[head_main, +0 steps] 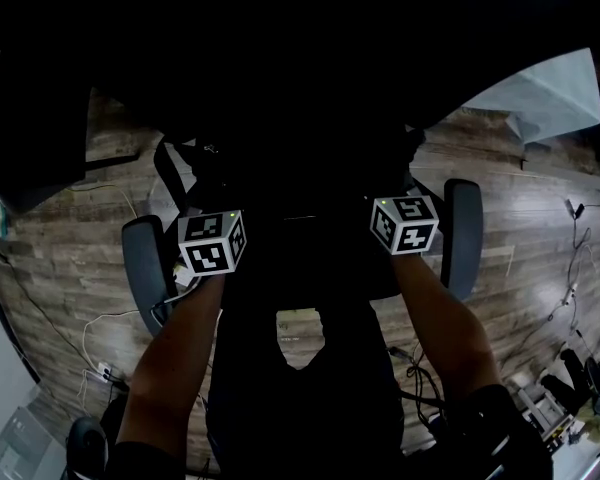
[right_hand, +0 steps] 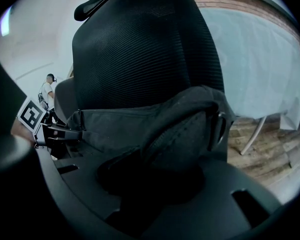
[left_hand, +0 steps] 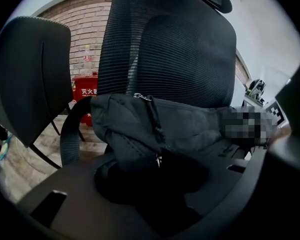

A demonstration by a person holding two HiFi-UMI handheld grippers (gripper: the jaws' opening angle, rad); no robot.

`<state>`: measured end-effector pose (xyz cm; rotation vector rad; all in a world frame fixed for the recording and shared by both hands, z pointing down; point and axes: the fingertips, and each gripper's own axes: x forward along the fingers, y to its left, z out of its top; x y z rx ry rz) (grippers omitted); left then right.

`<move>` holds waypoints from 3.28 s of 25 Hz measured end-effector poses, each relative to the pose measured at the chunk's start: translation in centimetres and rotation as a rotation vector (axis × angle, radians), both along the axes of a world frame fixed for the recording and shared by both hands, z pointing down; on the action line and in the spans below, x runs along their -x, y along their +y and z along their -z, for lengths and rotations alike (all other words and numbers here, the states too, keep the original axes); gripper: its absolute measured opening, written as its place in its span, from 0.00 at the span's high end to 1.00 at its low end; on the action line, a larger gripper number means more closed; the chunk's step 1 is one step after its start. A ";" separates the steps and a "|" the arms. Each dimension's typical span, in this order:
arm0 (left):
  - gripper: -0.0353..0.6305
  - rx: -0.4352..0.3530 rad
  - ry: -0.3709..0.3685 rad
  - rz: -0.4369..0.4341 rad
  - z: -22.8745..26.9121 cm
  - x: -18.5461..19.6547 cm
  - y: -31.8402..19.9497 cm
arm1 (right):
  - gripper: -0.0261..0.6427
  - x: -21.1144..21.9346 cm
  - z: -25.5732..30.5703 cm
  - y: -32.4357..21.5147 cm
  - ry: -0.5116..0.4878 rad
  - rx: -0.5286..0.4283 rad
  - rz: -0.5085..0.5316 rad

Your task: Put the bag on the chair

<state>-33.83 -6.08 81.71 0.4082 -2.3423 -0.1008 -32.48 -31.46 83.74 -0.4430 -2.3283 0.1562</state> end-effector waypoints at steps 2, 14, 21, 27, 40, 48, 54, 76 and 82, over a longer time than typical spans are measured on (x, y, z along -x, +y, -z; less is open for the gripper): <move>0.63 0.022 0.004 0.013 -0.1 -0.2 0.3 | 0.76 -0.1 -0.1 -0.1 0.000 -0.008 -0.001; 0.44 0.094 0.054 0.086 0.3 -2.3 1.4 | 0.65 -1.0 -0.8 -1.0 0.037 -0.030 -0.023; 0.32 0.129 0.061 0.101 0.5 -3.7 1.8 | 0.51 -2.0 -1.0 -1.5 0.071 -0.038 -0.040; 0.18 0.181 0.002 0.036 2.1 -4.5 1.0 | 0.32 -3.2 -0.5 -2.3 0.110 -0.050 -0.087; 0.18 -0.002 -0.040 -0.012 8.7 -6.0 -2.6 | 0.31 -5.1 7.8 -1.9 0.038 0.039 -0.096; 0.19 -0.139 -0.127 -0.055 17.9 -5.8 -4.4 | 0.40 -5.5 17.5 0.4 -0.079 0.068 0.004; 0.24 -0.219 -0.218 -0.095 25.8 -5.7 -5.6 | 0.61 -5.5 25.1 0.8 -0.161 0.116 0.012; 0.93 -0.467 -0.440 -0.239 45.9 -8.8 -5.8 | 0.93 -7.4 45.4 2.1 -0.425 0.160 0.000; 0.93 -0.520 -0.498 -0.292 50.0 -9.2 -5.6 | 0.93 -7.7 48.5 2.1 -0.455 0.147 -0.005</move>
